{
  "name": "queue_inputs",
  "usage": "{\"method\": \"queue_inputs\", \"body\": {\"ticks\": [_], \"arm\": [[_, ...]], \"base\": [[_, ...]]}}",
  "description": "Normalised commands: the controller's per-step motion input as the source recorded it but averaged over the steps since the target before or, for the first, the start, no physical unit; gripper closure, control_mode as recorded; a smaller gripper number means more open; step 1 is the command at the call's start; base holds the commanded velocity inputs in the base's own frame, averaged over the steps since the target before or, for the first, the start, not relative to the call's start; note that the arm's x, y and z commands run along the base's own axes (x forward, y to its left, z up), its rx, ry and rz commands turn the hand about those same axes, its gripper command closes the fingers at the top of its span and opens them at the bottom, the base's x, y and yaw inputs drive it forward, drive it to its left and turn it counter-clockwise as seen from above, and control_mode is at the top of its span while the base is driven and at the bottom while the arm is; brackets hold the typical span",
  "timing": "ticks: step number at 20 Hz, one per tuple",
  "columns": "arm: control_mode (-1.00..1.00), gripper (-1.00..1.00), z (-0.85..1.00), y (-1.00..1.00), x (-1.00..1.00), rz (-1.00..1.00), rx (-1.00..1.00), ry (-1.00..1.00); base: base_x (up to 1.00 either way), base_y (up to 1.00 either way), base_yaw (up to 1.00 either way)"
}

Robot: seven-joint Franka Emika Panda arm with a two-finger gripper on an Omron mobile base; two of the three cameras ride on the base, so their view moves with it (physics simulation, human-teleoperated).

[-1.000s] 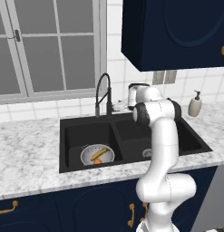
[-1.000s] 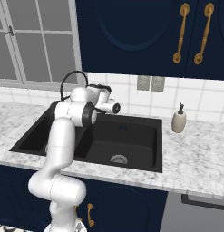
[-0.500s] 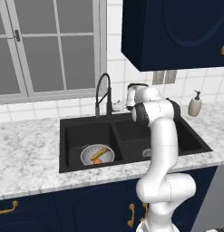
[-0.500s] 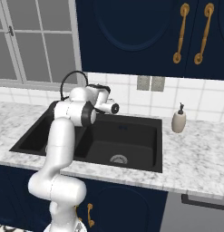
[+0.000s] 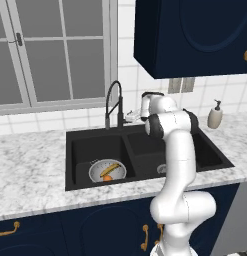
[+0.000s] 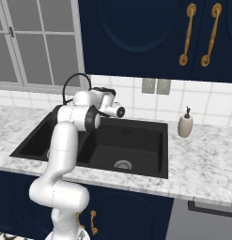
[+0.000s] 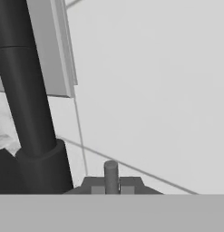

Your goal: Put the colander in the sink, put the banana, tangerine in the colander, and turn on the sink faucet and pour water over the colander.

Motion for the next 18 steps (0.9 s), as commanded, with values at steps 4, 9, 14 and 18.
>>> {"method": "queue_inputs", "body": {"ticks": [4,9,14,18], "arm": [[-1.00,1.00,0.00,-0.28,0.11,-0.10,0.00,0.00],[-1.00,1.00,-0.14,-0.45,0.03,-0.15,0.00,0.05],[-1.00,1.00,-0.75,-0.80,0.00,-0.20,-0.12,0.11],[-1.00,1.00,-1.00,-1.00,-0.05,-0.19,-0.20,0.10]], "base": [[0.00,0.00,0.00],[0.00,0.00,0.00],[0.00,0.00,0.00],[0.00,0.00,0.00]]}}
